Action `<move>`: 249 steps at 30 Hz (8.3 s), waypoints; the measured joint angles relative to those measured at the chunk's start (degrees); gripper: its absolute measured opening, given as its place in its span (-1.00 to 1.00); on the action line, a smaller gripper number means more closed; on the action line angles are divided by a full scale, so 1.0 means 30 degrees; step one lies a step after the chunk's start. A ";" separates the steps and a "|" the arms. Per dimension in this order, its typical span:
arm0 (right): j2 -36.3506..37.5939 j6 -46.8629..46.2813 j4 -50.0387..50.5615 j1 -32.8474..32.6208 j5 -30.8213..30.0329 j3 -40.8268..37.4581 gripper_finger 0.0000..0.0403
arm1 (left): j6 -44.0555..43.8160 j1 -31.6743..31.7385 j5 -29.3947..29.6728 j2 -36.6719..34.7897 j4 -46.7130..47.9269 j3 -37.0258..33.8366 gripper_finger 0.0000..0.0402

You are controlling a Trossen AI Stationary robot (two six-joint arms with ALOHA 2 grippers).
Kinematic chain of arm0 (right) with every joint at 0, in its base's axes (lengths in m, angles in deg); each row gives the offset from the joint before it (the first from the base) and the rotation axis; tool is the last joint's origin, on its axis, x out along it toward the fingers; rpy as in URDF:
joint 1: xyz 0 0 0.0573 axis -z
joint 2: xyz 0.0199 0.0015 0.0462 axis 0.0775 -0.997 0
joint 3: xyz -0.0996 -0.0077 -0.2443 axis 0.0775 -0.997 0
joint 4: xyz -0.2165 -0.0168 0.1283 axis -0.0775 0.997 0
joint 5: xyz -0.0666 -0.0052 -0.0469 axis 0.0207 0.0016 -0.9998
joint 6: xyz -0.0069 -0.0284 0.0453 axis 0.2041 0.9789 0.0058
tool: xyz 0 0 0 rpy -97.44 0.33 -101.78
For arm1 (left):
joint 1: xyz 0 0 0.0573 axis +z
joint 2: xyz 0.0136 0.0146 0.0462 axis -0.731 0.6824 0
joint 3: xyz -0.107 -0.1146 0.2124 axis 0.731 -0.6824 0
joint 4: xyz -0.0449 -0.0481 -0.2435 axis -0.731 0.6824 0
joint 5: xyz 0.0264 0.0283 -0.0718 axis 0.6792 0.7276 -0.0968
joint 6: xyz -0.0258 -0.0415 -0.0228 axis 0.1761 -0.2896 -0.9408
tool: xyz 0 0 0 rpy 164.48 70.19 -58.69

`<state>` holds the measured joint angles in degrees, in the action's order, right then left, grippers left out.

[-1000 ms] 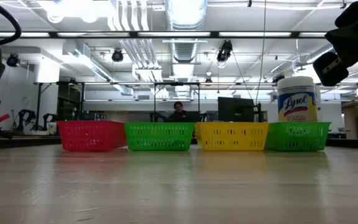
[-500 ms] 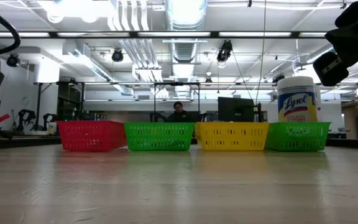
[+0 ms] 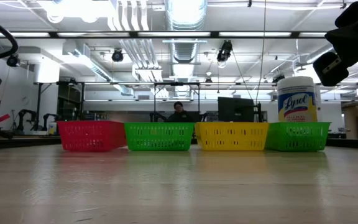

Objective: Pick & Place First Aid Supplies
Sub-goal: Put the blue bandage into the left green bin

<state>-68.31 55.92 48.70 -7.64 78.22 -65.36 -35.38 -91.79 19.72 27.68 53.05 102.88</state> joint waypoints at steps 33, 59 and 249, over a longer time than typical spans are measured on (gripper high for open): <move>0.0000 -0.0006 0.0001 0.0001 0.0000 -0.0007 -0.96 | 0.0528 0.0000 0.1224 0.0044 0.1718 0.0102 -0.95; -0.0007 -0.0006 -0.0004 -0.0003 0.0000 -0.0007 -0.96 | 0.1032 0.0063 0.5955 0.0073 0.5632 0.0780 -0.92; -0.0007 0.0369 0.0018 -0.0001 -0.0007 -0.0007 -0.96 | 2.7406 1.9154 0.3494 0.2943 -1.1009 0.2419 -1.00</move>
<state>-68.33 57.03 48.76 -7.64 78.20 -65.38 46.84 -34.33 30.21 36.51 20.03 110.14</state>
